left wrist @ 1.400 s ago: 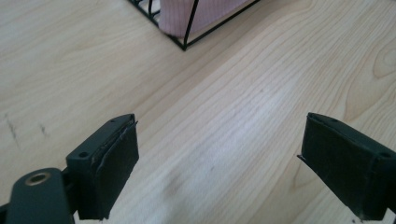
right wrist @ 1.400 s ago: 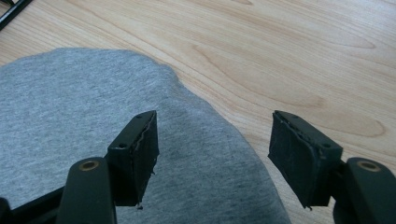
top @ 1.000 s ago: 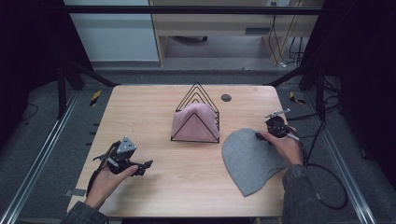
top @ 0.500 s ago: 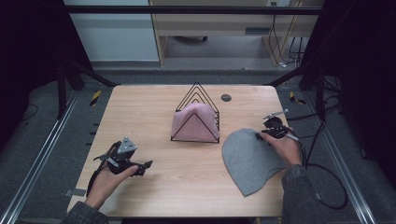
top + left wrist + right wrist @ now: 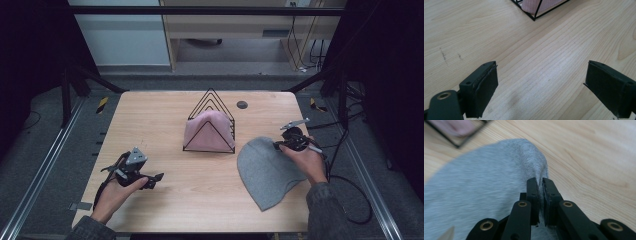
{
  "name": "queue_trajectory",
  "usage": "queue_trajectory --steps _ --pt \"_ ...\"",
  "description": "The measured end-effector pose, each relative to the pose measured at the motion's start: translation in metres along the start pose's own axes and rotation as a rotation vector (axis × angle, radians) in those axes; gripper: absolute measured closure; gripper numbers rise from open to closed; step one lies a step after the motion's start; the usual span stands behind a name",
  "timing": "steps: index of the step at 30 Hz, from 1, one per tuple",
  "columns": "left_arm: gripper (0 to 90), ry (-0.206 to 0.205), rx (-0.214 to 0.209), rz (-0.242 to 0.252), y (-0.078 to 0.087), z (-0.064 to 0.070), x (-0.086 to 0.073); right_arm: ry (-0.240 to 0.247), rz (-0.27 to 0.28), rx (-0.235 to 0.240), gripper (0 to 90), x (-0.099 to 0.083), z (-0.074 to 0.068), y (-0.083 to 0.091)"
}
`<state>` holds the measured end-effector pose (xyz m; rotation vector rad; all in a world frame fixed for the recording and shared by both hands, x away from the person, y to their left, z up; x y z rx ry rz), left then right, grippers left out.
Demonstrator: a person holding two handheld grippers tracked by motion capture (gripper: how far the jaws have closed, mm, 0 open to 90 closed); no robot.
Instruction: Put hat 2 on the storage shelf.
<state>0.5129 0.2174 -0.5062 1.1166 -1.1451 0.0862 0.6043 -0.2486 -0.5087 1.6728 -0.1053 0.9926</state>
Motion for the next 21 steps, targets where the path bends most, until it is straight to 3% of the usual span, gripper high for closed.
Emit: queue_trajectory --steps 1,2,5,6,7,9,11,14,15,16,21 --pt "10.4 0.008 -0.003 0.002 0.0 -0.001 0.0 0.027 0.029 0.012 85.2 0.003 -0.011 0.014" --pt "10.4 0.015 -0.004 0.005 0.0 -0.002 -0.001 0.027 0.029 0.012 85.2 0.003 -0.011 0.014" --pt "10.3 0.031 -0.008 0.009 0.0 -0.004 -0.001 0.076 0.064 0.013 85.3 0.006 -0.029 0.033" --pt "10.4 0.035 -0.004 0.011 0.001 -0.005 -0.001 0.098 0.092 0.016 85.3 0.009 -0.041 0.046" --pt "10.3 0.035 -0.004 0.011 0.001 -0.005 -0.001 0.098 0.092 0.016 85.3 0.009 -0.041 0.046" --pt "10.1 0.04 -0.006 0.02 0.002 -0.006 0.0 0.134 0.136 0.024 85.4 0.014 -0.058 0.066" --pt "10.1 0.039 -0.008 0.021 0.001 -0.006 0.0 0.146 0.148 0.028 85.4 0.016 -0.063 0.072" --pt "9.8 0.036 -0.018 0.02 0.0 -0.005 0.0 0.193 0.185 0.052 85.5 0.022 -0.087 0.093" --pt "9.8 0.034 -0.021 0.021 0.0 -0.005 0.0 0.193 0.185 0.052 85.5 0.022 -0.087 0.093" --pt "9.7 0.032 -0.03 0.026 0.0 -0.003 0.001 0.219 0.205 0.063 85.6 0.027 -0.099 0.1" --pt "9.6 0.029 -0.041 0.035 0.0 -0.001 0.002 0.265 0.247 0.083 85.7 0.039 -0.121 0.113"
Point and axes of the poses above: each handheld gripper's, and its own axes: y roughly backward along the jaws, x roughly out of its top, z roughly to its right, the point moved 7 cm from there along -y, roughly forward along the jaws, and after that the axes turned 2 degrees about z, right-handed, at the moved point
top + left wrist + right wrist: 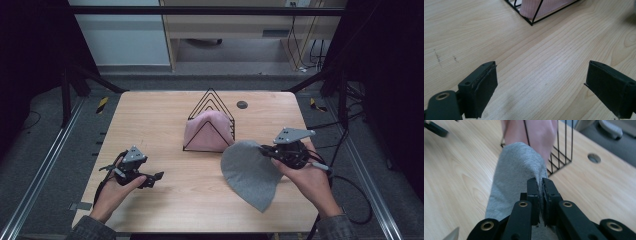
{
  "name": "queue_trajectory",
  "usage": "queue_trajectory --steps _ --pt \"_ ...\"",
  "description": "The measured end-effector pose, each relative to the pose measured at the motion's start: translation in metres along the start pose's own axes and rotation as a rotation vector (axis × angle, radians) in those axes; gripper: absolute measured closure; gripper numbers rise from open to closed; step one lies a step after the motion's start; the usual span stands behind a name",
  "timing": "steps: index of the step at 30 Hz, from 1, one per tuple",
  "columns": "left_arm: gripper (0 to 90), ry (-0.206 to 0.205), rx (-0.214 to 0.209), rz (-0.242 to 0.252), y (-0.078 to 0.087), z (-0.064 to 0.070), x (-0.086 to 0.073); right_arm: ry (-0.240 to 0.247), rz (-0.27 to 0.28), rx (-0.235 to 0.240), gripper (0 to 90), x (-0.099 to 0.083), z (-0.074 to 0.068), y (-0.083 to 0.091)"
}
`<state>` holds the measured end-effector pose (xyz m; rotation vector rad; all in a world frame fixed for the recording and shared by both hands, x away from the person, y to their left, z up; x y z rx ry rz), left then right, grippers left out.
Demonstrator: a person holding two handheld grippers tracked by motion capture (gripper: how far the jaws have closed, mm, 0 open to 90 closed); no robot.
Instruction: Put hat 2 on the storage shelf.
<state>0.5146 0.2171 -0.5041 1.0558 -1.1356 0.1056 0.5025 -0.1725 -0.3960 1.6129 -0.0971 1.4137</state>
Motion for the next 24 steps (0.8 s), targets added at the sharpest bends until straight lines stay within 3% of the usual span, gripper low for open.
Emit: queue_trajectory --steps 3,11,24 --pt "9.6 -0.001 -0.012 0.009 0.001 0.003 0.001 0.046 0.04 0.029 85.9 0.024 -0.021 0.004" --pt "9.7 0.0 -0.036 0.043 0.004 0.005 0.006 0.104 0.084 0.073 85.9 0.066 -0.051 0.008" --pt "10.3 -0.007 -0.074 0.08 0.008 0.01 0.011 0.134 0.144 0.116 86.0 0.101 -0.073 0.005"
Point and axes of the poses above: each handheld gripper's, and its own axes: y roughly backward along the jaws, x roughly out of its top, z roughly to its right, the point moved 7 cm from there along -y, roughly forward along the jaws, and after that the axes turned 2 degrees about z, right-handed, at the moved point
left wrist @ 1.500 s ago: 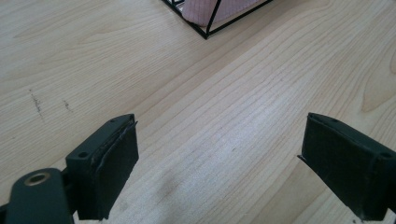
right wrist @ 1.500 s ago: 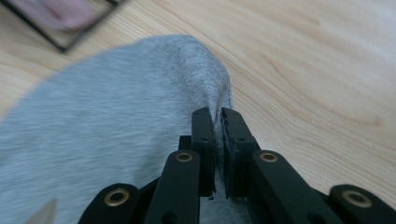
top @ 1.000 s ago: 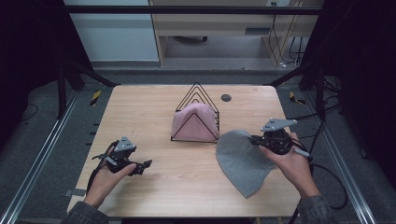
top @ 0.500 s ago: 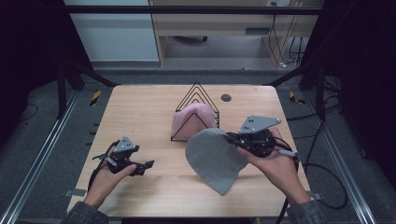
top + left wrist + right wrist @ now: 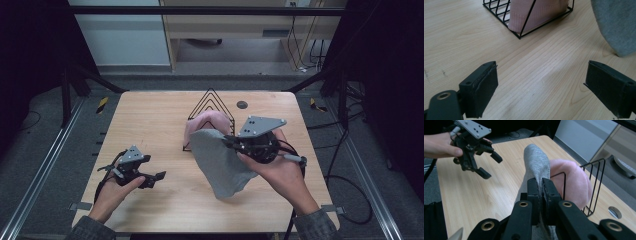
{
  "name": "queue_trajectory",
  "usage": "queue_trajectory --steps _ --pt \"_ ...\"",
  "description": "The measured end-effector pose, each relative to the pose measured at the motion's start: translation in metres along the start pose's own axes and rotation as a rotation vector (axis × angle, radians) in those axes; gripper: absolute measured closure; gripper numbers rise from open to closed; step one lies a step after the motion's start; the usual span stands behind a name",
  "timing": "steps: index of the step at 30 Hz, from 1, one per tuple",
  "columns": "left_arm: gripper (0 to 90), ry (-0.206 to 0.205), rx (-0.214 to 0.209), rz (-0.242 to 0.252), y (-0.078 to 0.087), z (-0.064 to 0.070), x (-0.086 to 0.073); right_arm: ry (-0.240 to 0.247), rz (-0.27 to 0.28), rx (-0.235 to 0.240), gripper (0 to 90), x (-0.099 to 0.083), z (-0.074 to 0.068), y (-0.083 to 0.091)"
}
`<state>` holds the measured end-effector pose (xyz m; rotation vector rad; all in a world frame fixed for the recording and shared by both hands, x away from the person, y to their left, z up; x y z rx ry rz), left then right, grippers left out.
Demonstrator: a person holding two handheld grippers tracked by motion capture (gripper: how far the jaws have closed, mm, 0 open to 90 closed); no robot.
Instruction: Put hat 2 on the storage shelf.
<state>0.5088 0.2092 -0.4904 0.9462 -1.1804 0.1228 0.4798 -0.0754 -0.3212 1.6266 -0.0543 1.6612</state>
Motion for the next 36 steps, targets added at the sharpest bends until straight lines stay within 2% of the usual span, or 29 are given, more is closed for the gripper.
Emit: queue_trajectory --steps 7,12,14,18,22,28,34,36 --pt "11.4 -0.019 -0.03 0.025 0.001 0.008 0.005 0.015 0.011 0.01 86.1 0.018 -0.004 -0.003" --pt "13.7 -0.024 -0.037 0.045 0.002 0.011 0.009 0.023 0.015 0.016 86.0 0.028 -0.007 -0.005" --pt "14.9 -0.028 -0.04 0.057 0.003 0.013 0.014 0.023 0.019 0.018 86.1 0.03 -0.007 -0.006" --pt "17.9 -0.039 -0.071 0.1 0.003 0.025 0.033 0.017 0.046 0.025 86.1 0.039 -0.01 -0.01" --pt "20.3 -0.055 -0.081 0.101 -0.003 0.03 0.044 0.013 0.055 0.036 86.0 0.043 -0.013 -0.017" --pt "24.1 -0.056 -0.088 0.115 -0.011 0.032 0.057 0.014 0.059 0.045 86.0 0.048 -0.016 -0.022" --pt "26.2 -0.059 -0.095 0.119 -0.014 0.034 0.062 0.012 0.055 0.047 86.0 0.049 -0.016 -0.023" --pt "28.8 -0.067 -0.103 0.107 -0.015 0.033 0.062 0.011 0.052 0.047 86.0 0.049 -0.016 -0.023"
Point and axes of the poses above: each handheld gripper's, and its own axes: y roughly backward along the jaws, x roughly out of its top, z roughly to its right, the point moved 7 cm from there along -y, roughly forward along the jaws, and after that the axes turned 2 degrees about z, right-handed, at the moved point
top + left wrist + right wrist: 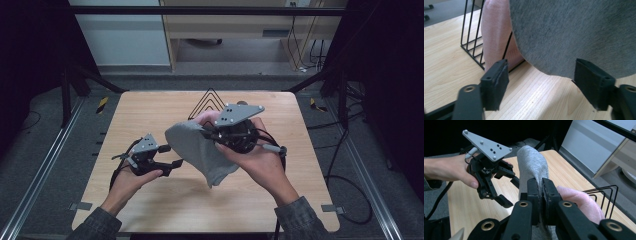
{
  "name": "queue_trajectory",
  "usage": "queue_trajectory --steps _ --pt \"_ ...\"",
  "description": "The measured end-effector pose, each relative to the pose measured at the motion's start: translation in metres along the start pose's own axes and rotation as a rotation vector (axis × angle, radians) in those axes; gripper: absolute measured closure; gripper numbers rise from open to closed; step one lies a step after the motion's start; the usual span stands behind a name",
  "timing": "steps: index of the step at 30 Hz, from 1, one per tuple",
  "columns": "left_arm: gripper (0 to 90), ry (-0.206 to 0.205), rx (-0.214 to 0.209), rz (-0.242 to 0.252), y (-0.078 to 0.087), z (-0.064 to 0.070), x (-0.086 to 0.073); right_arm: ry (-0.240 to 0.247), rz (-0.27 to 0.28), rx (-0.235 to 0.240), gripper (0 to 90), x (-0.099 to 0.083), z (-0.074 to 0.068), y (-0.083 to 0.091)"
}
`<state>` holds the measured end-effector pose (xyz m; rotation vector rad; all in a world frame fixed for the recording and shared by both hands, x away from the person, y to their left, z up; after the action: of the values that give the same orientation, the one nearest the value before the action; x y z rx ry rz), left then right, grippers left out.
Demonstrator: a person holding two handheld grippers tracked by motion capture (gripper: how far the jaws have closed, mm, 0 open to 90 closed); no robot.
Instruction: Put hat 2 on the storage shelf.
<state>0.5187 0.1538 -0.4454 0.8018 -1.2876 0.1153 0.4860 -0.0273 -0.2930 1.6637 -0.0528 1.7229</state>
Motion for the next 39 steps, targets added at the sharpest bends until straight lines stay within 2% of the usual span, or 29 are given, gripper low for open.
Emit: queue_trajectory --steps 3,4,7,8,10,12,15,21,24,26,30,34,35,37,39 --pt "32.9 -0.018 -0.01 -0.022 0.0 -0.002 0.001 -0.005 -0.006 0.0 86.0 -0.002 0.001 0.0" --pt "33.7 -0.023 -0.03 -0.034 0.001 -0.003 0.003 -0.006 -0.007 0.001 86.0 -0.003 0.001 0.0" --pt "36.6 -0.036 -0.052 -0.05 0.001 -0.004 0.006 -0.005 -0.009 0.004 86.0 -0.004 0.0 -0.001" --pt "38.1 -0.06 -0.06 -0.068 0.002 -0.006 0.008 -0.006 -0.01 0.006 86.0 -0.005 0.0 -0.001" --pt "40.1 -0.065 -0.066 -0.078 0.001 -0.006 0.01 -0.005 -0.012 0.009 86.0 -0.006 -0.001 -0.002" --pt "42.0 -0.072 -0.09 -0.081 0.0 -0.006 0.014 -0.01 -0.014 0.008 86.0 -0.007 -0.001 -0.002" --pt "45.4 -0.085 -0.091 -0.084 -0.003 -0.007 0.017 -0.02 -0.012 0.009 86.0 -0.008 0.0 -0.002" --pt "66.0 -0.092 -0.103 -0.084 -0.013 -0.003 0.02 -0.031 -0.015 0.004 86.0 -0.015 0.002 -0.001" --pt "82.1 -0.089 -0.077 -0.094 -0.017 -0.003 0.021 -0.042 -0.015 -0.004 86.0 -0.019 0.005 0.001" --pt "87.1 -0.082 -0.08 -0.09 -0.016 -0.002 0.024 -0.052 -0.015 -0.011 86.0 -0.023 0.008 0.003" --pt "87.4 -0.109 -0.08 -0.099 -0.005 0.003 0.037 -0.074 -0.016 -0.036 86.0 -0.029 0.016 0.009" --pt "87.4 -0.143 -0.054 -0.109 0.015 0.003 0.058 -0.106 -0.013 -0.078 85.9 -0.038 0.028 0.018" --pt "87.4 -0.143 -0.054 -0.109 0.015 0.003 0.058 -0.115 -0.011 -0.085 85.9 -0.039 0.03 0.02" --pt "87.4 -0.163 -0.037 -0.109 0.028 0.003 0.076 -0.13 -0.007 -0.093 85.8 -0.042 0.034 0.023" --pt "87.4 -0.171 -0.03 -0.111 0.031 0.003 0.081 -0.136 0.0 -0.095 85.8 -0.043 0.035 0.023"
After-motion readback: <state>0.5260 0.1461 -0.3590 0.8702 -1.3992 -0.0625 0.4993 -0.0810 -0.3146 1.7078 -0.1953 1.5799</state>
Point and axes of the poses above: each handheld gripper's, and its own axes: y roughly backward along the jaws, x roughly out of its top, z roughly to its right, the point moved 7 cm from there along -y, roughly forward along the jaws, and after that the axes turned 2 degrees about z, right-handed, at the moved point
